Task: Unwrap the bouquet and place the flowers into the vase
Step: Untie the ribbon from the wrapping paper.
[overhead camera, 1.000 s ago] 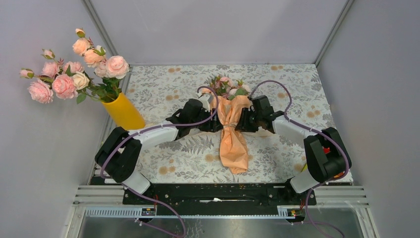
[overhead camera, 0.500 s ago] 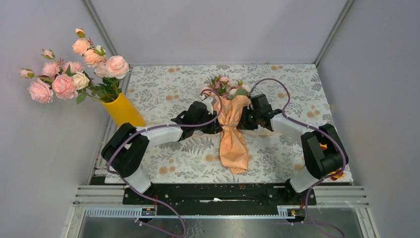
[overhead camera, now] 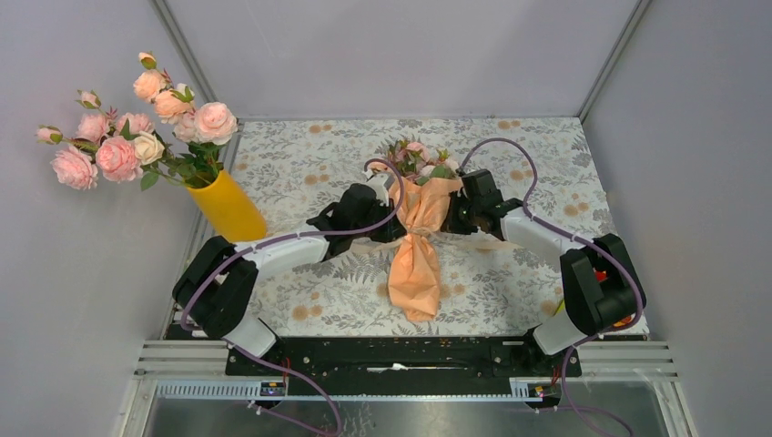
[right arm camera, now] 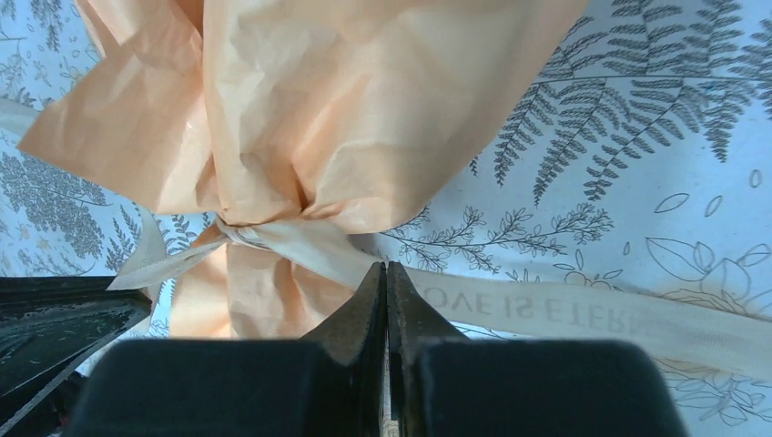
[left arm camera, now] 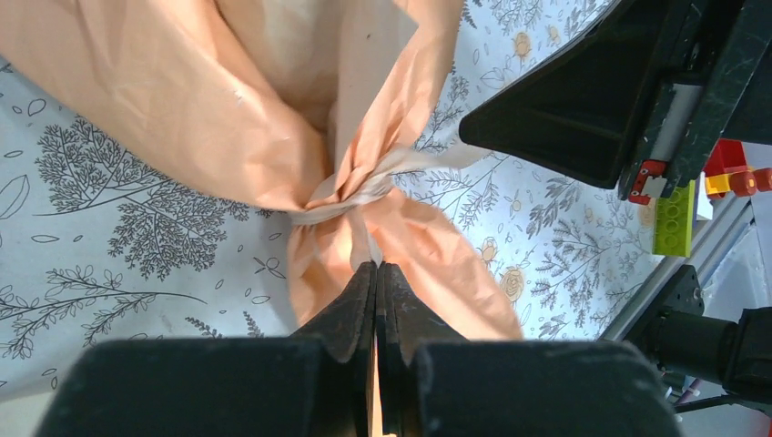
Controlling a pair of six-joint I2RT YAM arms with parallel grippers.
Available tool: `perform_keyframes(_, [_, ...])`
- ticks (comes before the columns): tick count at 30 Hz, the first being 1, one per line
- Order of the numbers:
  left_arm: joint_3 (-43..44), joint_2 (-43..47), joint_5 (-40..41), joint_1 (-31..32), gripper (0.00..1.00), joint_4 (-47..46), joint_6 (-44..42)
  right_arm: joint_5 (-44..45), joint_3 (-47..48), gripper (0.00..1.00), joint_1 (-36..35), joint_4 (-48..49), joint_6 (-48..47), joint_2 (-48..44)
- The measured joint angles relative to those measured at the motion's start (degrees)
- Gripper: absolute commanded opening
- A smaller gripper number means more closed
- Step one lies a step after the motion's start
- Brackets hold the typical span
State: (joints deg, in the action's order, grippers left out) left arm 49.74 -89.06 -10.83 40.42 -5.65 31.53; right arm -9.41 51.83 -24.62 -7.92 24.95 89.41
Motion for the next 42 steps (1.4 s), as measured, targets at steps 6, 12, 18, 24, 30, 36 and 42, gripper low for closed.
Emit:
perform_keyframes(6, [-1.44,0.83,0.00,0.09,0.00,0.11,0.02,1.70,0.42,0.00,-0.02,-0.57,-0.52,-1.16])
perform_keyframes(12, [-4.57,0.83,0.02,0.13,0.00,1.66,0.52,2.29,0.39,0.17,-0.02,-1.22,-0.59,-1.20])
perform_keyframes(18, [-6.93,2.10,-0.02,0.13,0.08,1.73,1.36,-0.42,-2.27,0.30,-0.17,-0.96,-1.79,-7.08])
perform_keyframes(24, [-7.28,4.09,-0.09,0.15,0.09,1.90,1.38,-2.62,-2.75,0.33,-3.63,1.77,-3.34,-12.02])
perform_keyframes(30, [-7.28,4.09,-0.07,0.15,0.09,2.08,1.42,-3.63,-2.86,0.33,-8.68,4.48,-5.20,-10.56])
perform_keyframes(36, [-7.28,4.09,-0.04,0.15,0.07,2.12,1.51,-3.54,-2.86,0.33,-11.45,6.62,-5.70,-5.29])
perform_keyframes(42, [-7.28,4.09,0.02,0.15,0.07,2.14,1.51,-3.04,-2.47,0.32,-12.24,8.57,-5.68,-1.88])
